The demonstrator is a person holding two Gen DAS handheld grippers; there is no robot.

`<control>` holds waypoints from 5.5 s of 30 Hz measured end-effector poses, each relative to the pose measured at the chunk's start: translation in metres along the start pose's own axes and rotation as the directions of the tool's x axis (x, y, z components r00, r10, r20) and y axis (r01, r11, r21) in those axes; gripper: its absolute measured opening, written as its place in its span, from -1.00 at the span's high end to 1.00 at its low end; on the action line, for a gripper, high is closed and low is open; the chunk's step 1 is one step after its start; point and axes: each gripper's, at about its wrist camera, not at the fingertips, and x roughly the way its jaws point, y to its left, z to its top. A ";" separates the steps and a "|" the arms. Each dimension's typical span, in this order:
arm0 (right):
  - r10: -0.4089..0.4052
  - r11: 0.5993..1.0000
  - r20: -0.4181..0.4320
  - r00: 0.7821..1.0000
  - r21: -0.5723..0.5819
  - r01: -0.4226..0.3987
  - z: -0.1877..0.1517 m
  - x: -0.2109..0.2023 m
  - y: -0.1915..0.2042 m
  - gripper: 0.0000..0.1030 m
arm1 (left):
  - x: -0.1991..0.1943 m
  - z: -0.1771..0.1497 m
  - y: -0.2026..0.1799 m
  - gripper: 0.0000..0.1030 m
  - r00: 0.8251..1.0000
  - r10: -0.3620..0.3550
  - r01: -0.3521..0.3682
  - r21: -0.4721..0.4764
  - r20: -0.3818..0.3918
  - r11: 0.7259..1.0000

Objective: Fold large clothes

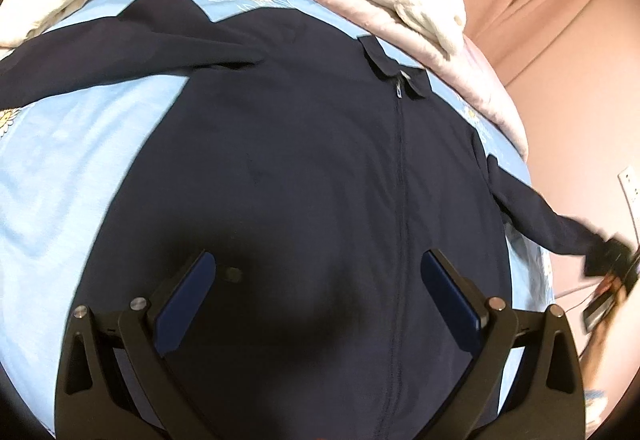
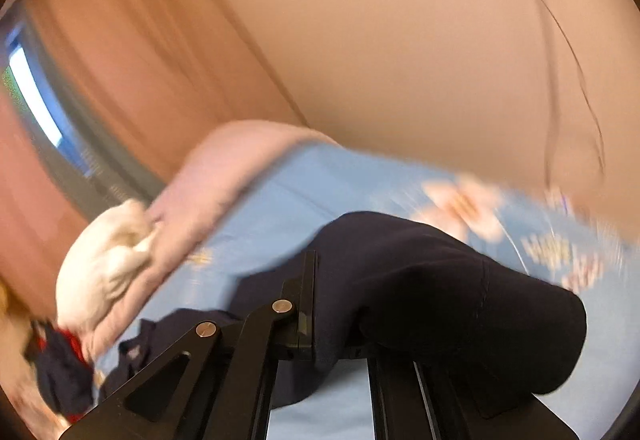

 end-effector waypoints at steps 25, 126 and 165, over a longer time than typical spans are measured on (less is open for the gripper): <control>-0.017 -0.142 -0.110 0.994 -0.984 -0.111 -0.407 0.008 0.334 -0.39 | -0.018 0.017 0.061 -0.99 1.000 0.007 -0.004 -0.112 0.026 0.994; 0.525 0.807 -0.518 0.676 0.049 -0.589 -0.230 -0.020 0.040 -0.37 | 0.108 0.106 -0.177 0.19 0.997 0.064 -0.073 0.384 0.036 0.920; 0.304 0.796 -0.680 0.667 -0.204 -0.570 -0.236 0.082 0.238 0.87 | 0.054 0.093 0.108 -0.84 0.898 -0.413 0.439 -0.349 0.149 0.828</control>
